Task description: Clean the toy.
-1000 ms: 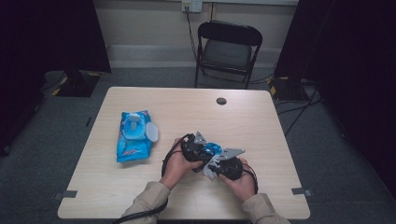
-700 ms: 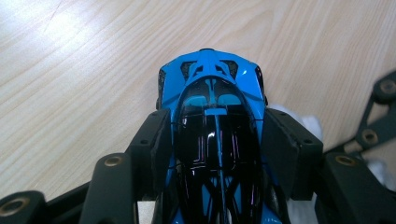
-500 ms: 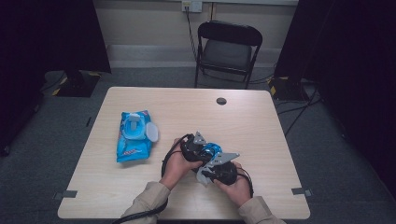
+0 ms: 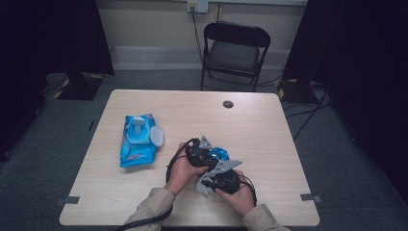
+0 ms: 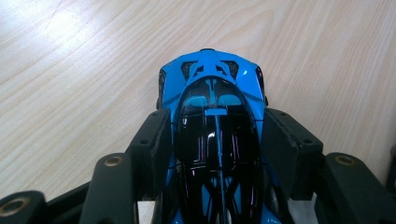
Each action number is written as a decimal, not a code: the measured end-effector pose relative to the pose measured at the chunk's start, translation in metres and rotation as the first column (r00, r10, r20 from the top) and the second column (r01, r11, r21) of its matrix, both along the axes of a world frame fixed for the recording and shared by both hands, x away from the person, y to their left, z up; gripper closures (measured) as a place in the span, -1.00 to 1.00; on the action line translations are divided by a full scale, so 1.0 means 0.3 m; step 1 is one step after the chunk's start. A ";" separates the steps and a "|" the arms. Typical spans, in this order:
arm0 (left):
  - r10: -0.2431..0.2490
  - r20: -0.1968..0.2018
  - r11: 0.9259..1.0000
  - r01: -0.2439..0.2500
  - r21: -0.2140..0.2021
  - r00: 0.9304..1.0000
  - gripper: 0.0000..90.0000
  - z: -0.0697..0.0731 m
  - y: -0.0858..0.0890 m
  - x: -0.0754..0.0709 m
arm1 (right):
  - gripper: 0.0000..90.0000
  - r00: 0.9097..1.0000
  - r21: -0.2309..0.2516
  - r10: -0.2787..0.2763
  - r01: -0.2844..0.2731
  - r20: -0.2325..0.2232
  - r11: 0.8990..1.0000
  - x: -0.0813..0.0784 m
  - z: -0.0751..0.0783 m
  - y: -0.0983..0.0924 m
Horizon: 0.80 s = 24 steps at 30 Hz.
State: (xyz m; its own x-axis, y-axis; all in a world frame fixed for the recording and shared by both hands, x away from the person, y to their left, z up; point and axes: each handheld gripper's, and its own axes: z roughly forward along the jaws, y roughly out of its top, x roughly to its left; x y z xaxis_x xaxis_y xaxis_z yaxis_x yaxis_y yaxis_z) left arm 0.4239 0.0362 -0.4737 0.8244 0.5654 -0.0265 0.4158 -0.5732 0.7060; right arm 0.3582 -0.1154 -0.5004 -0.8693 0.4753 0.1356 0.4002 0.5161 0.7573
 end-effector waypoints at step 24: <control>0.007 -0.004 1.000 -0.007 -0.005 1.000 -0.02 0.000 0.000 0.000 | 0.85 0.971 0.076 -0.233 0.229 0.048 0.970 0.072 0.109 -0.344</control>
State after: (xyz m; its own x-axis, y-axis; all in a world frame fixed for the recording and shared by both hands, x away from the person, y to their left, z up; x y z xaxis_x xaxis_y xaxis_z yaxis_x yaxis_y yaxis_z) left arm 0.4240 0.0361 -0.4737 0.8203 0.5710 -0.0323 0.4225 -0.5670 0.7071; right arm 0.3799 -0.2185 -0.4676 -0.7443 0.6552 0.1296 0.4585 0.3601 0.8125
